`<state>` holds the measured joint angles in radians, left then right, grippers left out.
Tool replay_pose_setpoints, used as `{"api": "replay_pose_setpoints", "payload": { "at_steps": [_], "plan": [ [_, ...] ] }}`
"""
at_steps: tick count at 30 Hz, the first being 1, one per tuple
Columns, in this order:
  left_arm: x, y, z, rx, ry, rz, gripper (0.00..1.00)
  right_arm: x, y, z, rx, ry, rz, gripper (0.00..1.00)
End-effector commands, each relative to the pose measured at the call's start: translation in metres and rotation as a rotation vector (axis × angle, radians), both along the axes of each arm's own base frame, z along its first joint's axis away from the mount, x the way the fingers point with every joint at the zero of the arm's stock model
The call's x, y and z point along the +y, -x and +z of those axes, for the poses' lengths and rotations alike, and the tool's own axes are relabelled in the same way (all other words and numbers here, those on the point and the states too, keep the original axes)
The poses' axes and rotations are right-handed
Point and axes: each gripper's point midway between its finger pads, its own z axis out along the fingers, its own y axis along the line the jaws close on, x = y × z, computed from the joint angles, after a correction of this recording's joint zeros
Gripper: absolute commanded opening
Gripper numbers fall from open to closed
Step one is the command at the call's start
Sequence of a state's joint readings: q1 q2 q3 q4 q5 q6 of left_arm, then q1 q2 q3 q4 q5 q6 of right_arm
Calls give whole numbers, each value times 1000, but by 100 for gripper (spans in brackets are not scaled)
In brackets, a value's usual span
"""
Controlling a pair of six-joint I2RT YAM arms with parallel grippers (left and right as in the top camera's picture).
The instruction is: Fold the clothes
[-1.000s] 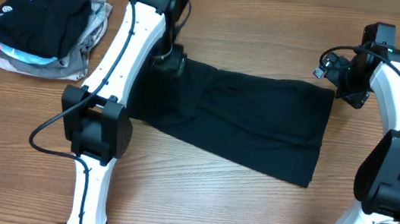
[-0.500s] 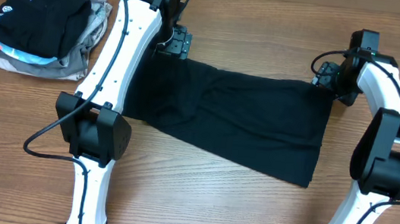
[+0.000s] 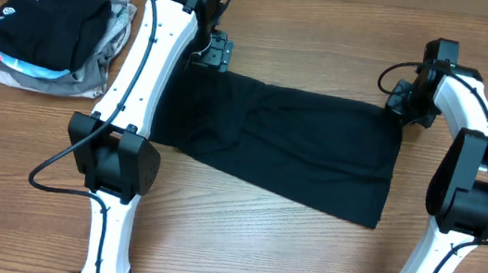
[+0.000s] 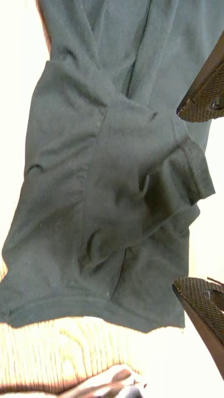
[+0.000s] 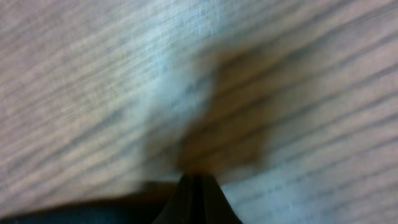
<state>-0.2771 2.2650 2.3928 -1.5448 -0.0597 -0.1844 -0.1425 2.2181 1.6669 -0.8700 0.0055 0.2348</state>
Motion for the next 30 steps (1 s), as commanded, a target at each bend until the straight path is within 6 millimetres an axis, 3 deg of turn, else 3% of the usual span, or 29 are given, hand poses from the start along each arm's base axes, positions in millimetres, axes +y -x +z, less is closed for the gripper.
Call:
{"api": "replay_pose_setpoints", "payload": {
  "at_steps": [1,8,12,20,30],
  "plan": [
    [17,-6,18,-67,-68,19,81,-10,-8,17,-16,7,-17,4],
    [49,-9,19,-53,-48,91,79,-16,-9,82,-46,7,-31,4],
    [68,-9,18,-36,-21,138,79,-12,5,111,-12,-1,-28,4],
    [87,-9,17,-27,-25,153,79,13,58,113,201,-67,-2,4],
    [87,-9,17,-25,-26,149,79,39,91,142,265,-96,-5,4]
  ]
}}
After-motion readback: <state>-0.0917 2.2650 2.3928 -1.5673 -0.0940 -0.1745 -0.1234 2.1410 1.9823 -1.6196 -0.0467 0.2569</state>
